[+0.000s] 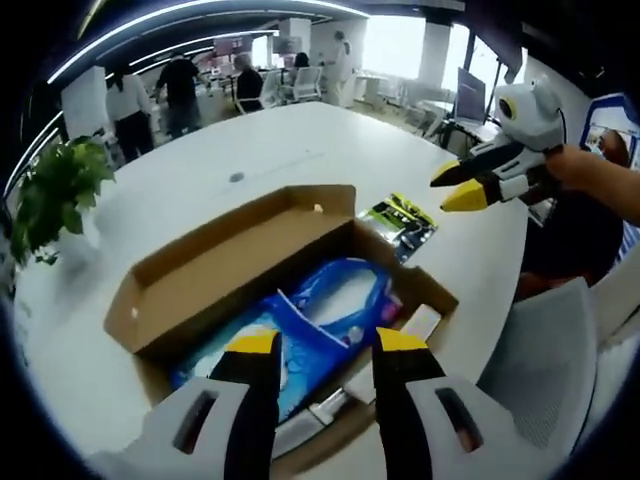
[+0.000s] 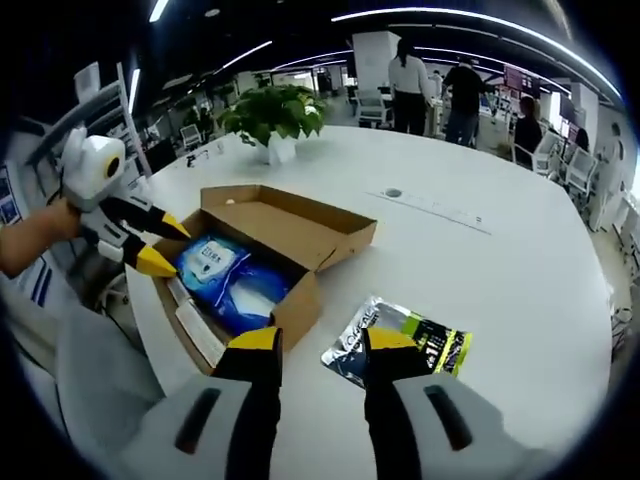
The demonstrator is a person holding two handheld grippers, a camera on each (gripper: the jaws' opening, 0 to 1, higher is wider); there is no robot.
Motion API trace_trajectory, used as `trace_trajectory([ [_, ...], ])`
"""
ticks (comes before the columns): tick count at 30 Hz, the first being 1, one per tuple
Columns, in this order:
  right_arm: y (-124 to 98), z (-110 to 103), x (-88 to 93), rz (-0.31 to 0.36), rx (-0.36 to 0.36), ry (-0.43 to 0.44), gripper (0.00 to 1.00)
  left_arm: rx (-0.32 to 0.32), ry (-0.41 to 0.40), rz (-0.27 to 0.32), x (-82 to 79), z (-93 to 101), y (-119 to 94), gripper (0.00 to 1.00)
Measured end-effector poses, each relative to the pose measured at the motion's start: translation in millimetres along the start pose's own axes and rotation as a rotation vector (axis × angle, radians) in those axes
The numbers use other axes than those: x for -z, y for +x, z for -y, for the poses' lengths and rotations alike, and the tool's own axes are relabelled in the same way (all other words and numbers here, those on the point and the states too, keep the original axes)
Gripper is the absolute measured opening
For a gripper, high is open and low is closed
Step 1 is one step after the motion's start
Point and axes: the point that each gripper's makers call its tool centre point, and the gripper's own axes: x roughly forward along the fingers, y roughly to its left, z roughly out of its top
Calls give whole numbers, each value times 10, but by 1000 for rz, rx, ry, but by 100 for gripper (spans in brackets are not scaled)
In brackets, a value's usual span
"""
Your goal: Operate the shoe box by opening the lid, removing the specified soft item, and placing it in the target area until the item is outside and the box remains undamaged.
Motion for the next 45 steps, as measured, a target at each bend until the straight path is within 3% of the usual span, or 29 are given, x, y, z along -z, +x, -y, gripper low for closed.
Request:
trace_trajectory([
  [16,354,-504,-180,12,-88,-39,28,-100,-81,21,328,-501,-302,35],
  [24,558,-717,-141,-6,-129,-57,27,-145,-121,25,551,-703,-395,34],
  [35,822,-967,-171,-6,-187,-61,26,-197,-178,27,773,-890,-502,31],
  [45,1029,-1096,-114,-28,-208,-69,26,-227,-228,7,1002,-927,-567,29],
])
